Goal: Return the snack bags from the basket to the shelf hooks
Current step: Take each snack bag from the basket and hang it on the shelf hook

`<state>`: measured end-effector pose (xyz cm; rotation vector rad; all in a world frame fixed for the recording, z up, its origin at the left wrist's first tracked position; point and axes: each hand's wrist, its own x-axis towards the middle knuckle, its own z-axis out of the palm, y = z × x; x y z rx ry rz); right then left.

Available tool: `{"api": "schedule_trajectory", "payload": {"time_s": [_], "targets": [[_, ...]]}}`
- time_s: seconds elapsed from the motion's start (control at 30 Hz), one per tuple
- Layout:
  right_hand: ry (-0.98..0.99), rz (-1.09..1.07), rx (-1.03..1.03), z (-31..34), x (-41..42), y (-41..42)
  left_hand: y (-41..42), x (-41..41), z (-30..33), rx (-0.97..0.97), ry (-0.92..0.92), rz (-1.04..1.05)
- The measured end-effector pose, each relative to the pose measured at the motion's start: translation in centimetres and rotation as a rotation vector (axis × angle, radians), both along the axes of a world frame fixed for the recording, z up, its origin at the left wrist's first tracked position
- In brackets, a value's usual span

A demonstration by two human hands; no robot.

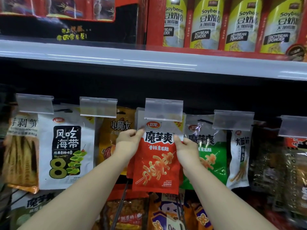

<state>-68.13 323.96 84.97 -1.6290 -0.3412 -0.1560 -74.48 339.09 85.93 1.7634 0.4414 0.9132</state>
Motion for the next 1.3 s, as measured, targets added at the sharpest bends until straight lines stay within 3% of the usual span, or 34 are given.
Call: {"api": "schedule_trajectory", "payload": {"time_s": [0.23, 0.4, 0.5, 0.87, 1.1, 1.3], "targets": [[-0.192, -0.08, -0.126, -0.7, 0.0, -1.6, 0.2, -1.1, -1.4, 0.182, -0.078, 0.153], [-0.535, -0.196, -0.358, -2.3, -1.9, -3.0, 0.4, -3.7, -3.0, 0.279, -0.036, 0.262], [-0.748, -0.145, -0.493, -4.0, -3.2, -2.7, 0.0, -6.8, -4.5, 0.372, 0.027, 0.298], [-1.01, 0.509, -0.853, -9.2, -14.1, 5.1, 2.4, -24.0, -12.5, 0.585, 0.598, 0.657], [-0.989, 0.668, -0.981, -15.4, -22.0, 8.3, 4.6, -35.0, -19.2, 0.71, 1.084, 0.64], [-0.871, 0.767, -1.14, -24.0, -26.4, 9.8, 5.1, -40.4, -28.4, 0.742, 1.296, 0.481]]}}
